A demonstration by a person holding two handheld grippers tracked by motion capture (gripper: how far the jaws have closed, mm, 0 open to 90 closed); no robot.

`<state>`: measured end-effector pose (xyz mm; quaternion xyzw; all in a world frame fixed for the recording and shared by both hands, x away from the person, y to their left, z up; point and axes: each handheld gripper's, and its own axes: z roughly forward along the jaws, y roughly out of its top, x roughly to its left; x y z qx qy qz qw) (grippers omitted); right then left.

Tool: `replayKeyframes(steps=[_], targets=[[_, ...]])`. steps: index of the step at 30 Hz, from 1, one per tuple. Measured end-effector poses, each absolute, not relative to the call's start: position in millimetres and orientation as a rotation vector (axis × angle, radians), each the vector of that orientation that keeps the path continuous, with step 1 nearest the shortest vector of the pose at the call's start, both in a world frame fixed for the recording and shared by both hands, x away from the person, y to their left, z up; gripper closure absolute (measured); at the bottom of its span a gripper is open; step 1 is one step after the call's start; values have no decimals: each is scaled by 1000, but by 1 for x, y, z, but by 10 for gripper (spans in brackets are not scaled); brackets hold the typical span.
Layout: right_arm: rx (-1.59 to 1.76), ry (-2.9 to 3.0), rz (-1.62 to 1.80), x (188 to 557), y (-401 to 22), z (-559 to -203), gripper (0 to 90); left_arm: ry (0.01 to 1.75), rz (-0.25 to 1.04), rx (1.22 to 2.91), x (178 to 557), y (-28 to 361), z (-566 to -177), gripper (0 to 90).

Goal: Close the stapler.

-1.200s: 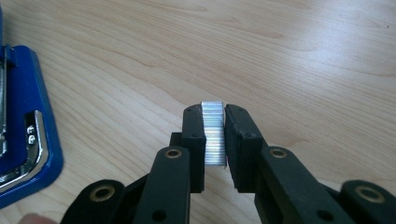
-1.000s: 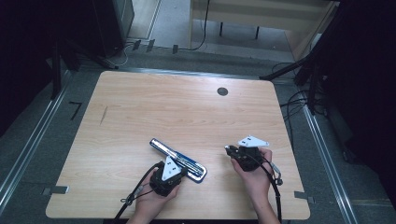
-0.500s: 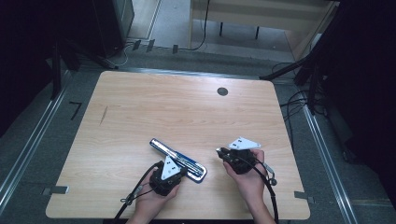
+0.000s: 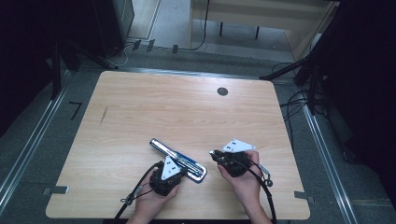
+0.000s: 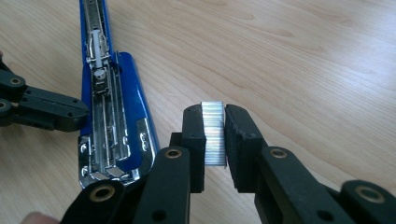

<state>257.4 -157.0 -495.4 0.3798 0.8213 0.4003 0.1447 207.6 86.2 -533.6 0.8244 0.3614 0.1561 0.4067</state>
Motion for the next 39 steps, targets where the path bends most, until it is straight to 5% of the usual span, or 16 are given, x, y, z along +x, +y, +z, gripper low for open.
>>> replayKeyframes(steps=[39], targets=[[903,2498,1215,243,-121,-493,799,913,393,2076,208,86,-534,900]])
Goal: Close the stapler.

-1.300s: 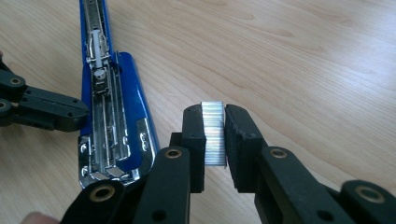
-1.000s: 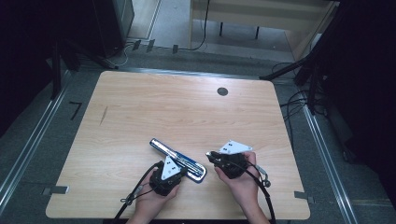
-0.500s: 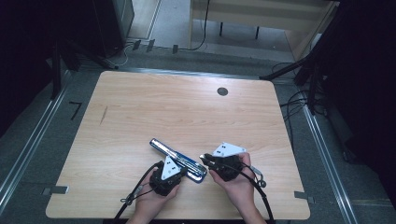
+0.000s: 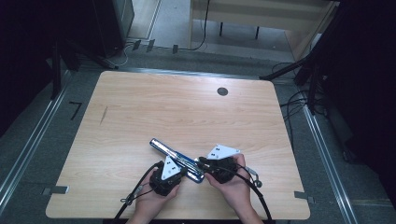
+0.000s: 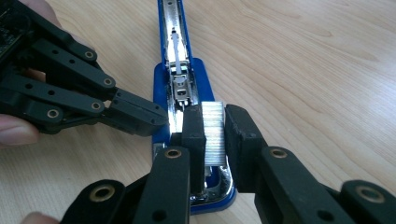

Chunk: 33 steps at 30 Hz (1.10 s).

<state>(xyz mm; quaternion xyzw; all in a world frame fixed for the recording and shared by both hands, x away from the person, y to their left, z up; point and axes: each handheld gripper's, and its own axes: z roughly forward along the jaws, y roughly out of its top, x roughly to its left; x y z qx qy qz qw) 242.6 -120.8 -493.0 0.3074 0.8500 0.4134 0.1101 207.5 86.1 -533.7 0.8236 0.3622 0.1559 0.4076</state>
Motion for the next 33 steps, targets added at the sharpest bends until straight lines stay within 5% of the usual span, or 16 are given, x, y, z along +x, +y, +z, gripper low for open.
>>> replayKeyframes(steps=[33], targets=[[859,2567,1195,244,-111,-504,799,911,395,2077,208,86,-534,900]])
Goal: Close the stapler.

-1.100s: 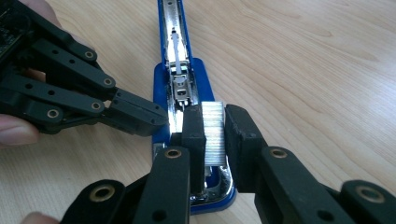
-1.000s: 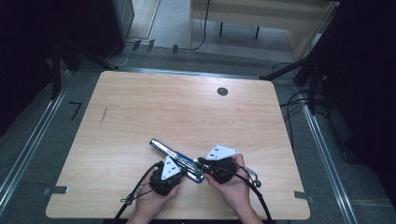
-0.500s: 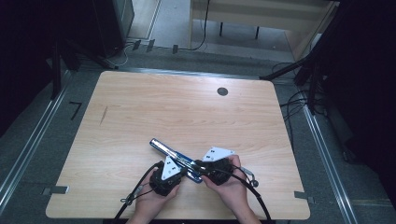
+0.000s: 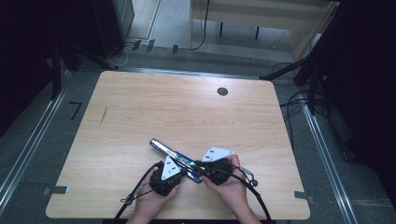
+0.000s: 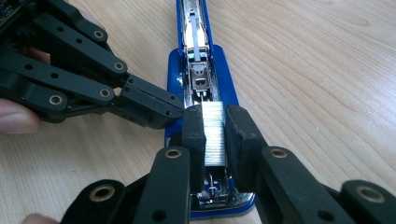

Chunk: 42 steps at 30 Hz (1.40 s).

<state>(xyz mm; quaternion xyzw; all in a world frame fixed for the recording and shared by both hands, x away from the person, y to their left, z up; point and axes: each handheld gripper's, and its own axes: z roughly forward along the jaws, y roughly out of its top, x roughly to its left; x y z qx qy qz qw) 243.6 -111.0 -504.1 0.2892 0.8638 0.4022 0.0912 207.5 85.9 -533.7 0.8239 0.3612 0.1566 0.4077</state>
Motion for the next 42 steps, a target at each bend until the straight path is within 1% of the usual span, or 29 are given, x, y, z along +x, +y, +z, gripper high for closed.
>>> replayKeyframes(steps=[30,42], targets=[[804,2612,1200,249,-111,-505,798,908,399,2081,207,86,-534,900],[784,2645,1200,251,-111,-505,764,909,397,2080,207,86,-534,900]])
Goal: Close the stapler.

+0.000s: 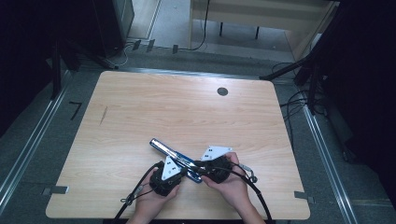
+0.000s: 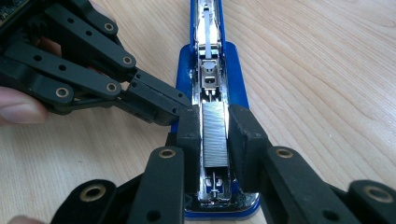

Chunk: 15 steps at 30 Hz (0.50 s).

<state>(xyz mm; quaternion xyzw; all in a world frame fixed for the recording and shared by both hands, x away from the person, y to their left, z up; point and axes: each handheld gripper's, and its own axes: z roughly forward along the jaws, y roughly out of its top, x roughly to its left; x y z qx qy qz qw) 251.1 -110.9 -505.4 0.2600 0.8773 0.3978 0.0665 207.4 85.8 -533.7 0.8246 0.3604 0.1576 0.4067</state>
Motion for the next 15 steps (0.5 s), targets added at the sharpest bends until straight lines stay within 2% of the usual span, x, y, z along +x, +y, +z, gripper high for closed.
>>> replayKeyframes(steps=[8,15], targets=[[789,2641,1194,251,-110,-505,773,910,397,2080,207,86,-534,900],[815,2602,1248,252,-116,-500,819,911,398,2078,207,86,-534,900]])
